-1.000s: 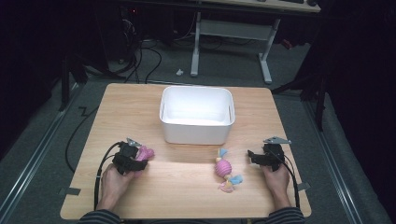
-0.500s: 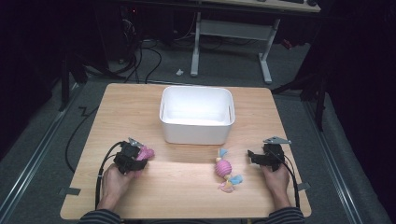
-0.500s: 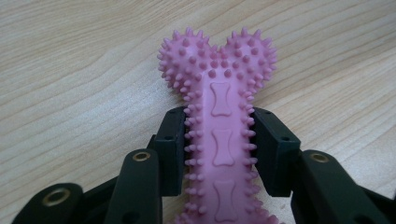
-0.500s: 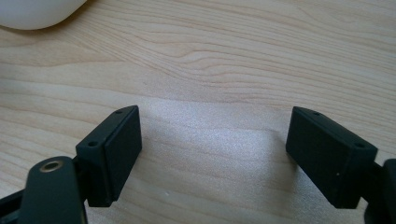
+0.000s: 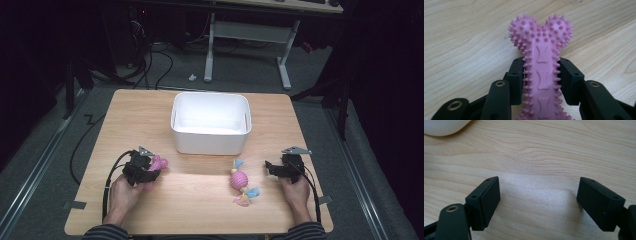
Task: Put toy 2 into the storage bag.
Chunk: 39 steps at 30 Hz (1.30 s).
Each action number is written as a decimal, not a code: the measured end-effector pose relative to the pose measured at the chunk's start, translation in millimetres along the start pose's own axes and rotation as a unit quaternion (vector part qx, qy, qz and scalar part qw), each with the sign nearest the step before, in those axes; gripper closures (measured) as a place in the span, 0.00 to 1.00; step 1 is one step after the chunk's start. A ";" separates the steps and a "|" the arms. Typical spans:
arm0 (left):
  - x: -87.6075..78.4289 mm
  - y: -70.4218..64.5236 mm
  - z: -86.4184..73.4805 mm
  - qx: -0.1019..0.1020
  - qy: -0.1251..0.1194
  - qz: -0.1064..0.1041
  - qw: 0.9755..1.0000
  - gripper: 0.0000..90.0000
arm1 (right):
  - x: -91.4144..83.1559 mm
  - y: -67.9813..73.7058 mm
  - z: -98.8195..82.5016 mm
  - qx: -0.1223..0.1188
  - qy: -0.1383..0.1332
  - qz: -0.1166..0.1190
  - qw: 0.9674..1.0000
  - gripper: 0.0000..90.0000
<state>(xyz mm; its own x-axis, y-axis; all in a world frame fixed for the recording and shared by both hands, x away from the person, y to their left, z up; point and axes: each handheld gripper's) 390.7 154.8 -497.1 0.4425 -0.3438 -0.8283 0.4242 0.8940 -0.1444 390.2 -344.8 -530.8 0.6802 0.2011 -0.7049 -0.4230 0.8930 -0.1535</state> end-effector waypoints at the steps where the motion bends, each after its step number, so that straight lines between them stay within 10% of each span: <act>1: 0.0 0.0 0.0 0.000 0.000 0.000 1.000 0.65 | 0.0 0.0 0.0 0.000 0.000 0.000 1.000 0.21; 39: -62.0 -17.3 36.9 0.024 -0.052 -0.055 0.997 0.65 | 0.0 0.1 0.0 0.000 0.000 0.000 1.000 0.21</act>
<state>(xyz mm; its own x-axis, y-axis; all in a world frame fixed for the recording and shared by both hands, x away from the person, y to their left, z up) 385.1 150.1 -423.3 0.4703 -0.4685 -0.7479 0.5108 0.8356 -0.2022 390.2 -344.7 -530.8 0.6802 0.2012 -0.7048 -0.4228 0.8932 -0.1530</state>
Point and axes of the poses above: each handheld gripper's, and its own axes: x roughly forward along the jaws, z roughly out of its top, y roughly to its left, and after that the axes turned 11 degrees about -x, right-handed
